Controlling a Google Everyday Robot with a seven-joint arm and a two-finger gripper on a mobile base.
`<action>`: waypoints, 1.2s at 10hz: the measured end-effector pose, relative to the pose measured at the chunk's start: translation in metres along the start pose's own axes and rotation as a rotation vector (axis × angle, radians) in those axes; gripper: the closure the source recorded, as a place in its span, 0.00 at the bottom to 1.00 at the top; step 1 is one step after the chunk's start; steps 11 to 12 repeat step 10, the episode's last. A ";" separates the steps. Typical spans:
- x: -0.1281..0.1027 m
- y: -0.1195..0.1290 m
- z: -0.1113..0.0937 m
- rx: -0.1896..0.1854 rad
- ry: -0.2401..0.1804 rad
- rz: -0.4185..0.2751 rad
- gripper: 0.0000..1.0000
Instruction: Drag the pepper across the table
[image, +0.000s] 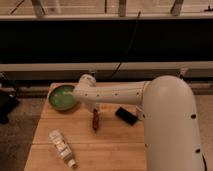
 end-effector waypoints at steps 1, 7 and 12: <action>0.005 0.003 0.002 -0.004 0.003 -0.002 1.00; 0.028 0.014 0.001 -0.034 0.035 -0.015 0.66; 0.025 0.017 0.004 -0.025 0.035 -0.039 0.56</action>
